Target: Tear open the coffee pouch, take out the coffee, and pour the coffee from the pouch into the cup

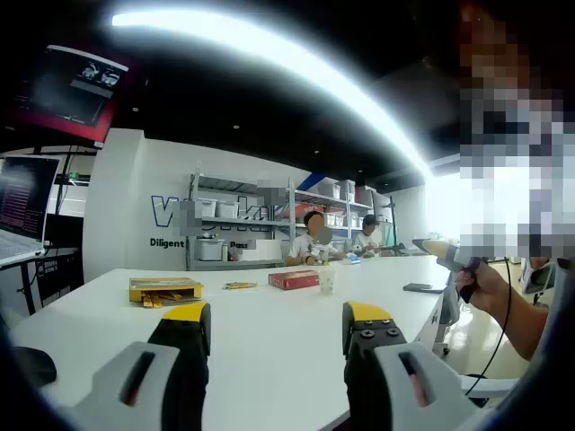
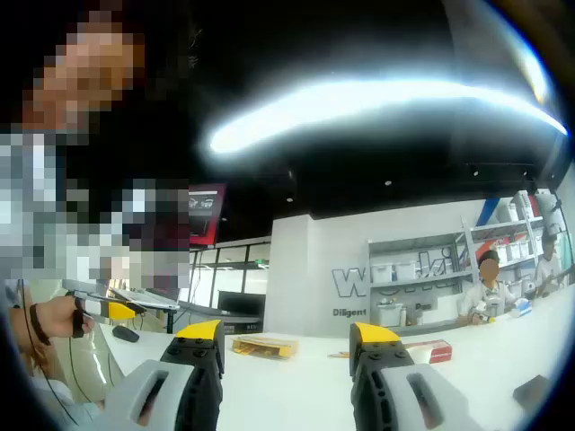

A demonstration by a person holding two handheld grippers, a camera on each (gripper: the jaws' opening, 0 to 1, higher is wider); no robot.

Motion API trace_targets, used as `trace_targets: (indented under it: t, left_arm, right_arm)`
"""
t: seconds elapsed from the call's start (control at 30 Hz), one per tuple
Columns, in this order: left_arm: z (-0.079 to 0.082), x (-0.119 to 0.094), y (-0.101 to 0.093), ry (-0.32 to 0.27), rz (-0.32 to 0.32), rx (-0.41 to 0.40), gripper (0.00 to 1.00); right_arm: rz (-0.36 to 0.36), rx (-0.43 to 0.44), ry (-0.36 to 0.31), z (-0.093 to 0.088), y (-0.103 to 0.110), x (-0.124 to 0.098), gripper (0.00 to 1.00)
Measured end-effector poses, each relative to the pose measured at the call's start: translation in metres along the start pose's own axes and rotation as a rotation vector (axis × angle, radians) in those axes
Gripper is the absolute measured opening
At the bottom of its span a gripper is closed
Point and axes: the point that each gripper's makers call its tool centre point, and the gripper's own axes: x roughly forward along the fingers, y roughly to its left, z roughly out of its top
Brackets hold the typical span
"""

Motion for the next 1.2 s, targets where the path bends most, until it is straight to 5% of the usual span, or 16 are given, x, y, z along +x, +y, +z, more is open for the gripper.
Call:
trace_targets:
  t: [0.67,0.9,1.2]
  left_arm:
    - [0.013,-0.044,0.014,-0.044,0.069,0.0,0.62]
    - [0.024,-0.042,0.006,-0.066,0.038,0.05,0.62]
    - [0.019,-0.037,-0.001,-0.064,-0.004,0.038,0.62]
  right_arm:
    - [0.03,-0.047,-0.014,0.029,0.026,-0.004,0.57]
    - [-0.009,0.003,0.028,0.007,0.028,-0.037,0.57]
    - [-0.039,-0.047,-0.03,0.044,0.029,-0.046,0.57]
